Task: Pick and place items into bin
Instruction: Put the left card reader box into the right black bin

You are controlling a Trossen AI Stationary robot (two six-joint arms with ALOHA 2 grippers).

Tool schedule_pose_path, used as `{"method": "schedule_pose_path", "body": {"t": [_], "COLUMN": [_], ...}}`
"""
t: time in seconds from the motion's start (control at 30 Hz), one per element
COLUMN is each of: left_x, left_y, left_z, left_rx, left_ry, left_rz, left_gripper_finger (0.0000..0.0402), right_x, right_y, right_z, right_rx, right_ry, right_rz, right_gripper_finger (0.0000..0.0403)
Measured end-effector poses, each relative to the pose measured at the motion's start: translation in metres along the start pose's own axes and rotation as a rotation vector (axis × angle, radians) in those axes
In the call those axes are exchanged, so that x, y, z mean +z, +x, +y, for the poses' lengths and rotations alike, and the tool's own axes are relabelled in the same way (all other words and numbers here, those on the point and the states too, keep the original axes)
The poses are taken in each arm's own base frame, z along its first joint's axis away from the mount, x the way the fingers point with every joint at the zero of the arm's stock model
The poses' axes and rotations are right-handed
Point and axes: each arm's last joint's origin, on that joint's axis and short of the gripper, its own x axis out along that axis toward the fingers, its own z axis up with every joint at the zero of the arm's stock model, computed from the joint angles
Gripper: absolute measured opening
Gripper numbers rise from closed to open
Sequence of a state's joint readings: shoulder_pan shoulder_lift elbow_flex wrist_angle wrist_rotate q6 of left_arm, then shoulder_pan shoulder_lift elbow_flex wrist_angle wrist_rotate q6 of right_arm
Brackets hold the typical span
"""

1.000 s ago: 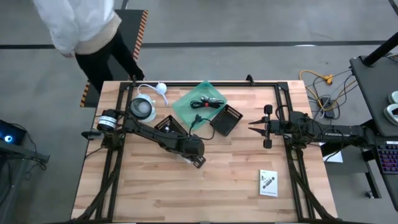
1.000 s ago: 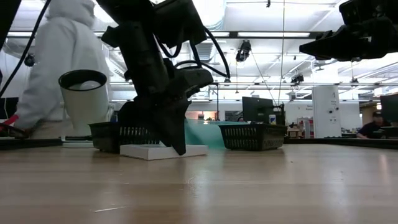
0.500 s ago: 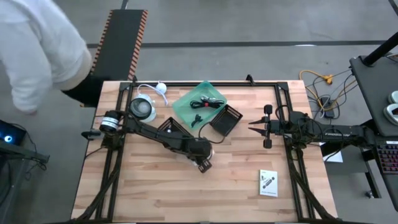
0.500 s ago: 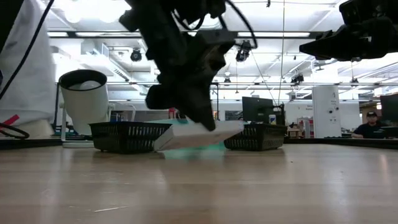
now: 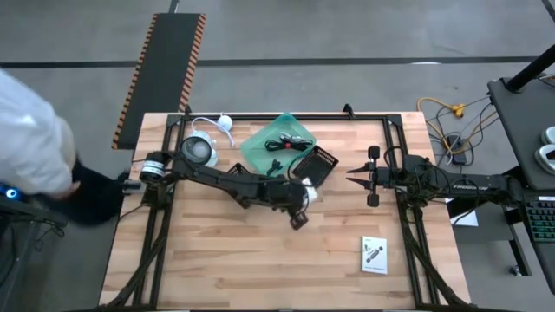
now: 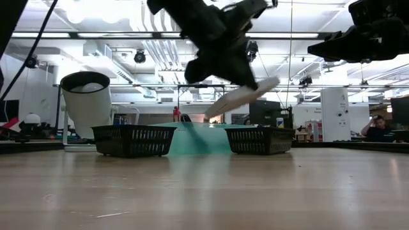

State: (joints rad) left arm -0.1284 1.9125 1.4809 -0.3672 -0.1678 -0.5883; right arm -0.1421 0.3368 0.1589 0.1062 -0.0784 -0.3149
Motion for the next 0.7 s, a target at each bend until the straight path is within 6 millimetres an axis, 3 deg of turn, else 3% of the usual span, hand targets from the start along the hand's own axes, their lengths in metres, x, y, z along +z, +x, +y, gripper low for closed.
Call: {"method": "schedule_pose_path", "body": {"t": [0.23,0.4,0.7], "left_x": [0.034,0.042,0.047], "left_y": [0.004,0.018,0.05], "left_z": [0.025,0.05,0.066], "left_rx": [0.031,0.061,0.036], "left_ry": [-0.037,-0.03,-0.012], "left_rz": [-0.21,-0.27,-0.288], "left_gripper_finger": [0.0002,0.0001,0.0001], "right_x": [0.0,0.0,0.0], "right_y": [0.0,0.0,0.0], "right_z": [0.0,0.0,0.0], "right_rx": [0.0,0.0,0.0], "right_ry": [0.0,-0.003,-0.007], "right_rz": [0.001,0.001,0.001], "right_gripper_finger": [0.0068,0.0068,0.0068]}}
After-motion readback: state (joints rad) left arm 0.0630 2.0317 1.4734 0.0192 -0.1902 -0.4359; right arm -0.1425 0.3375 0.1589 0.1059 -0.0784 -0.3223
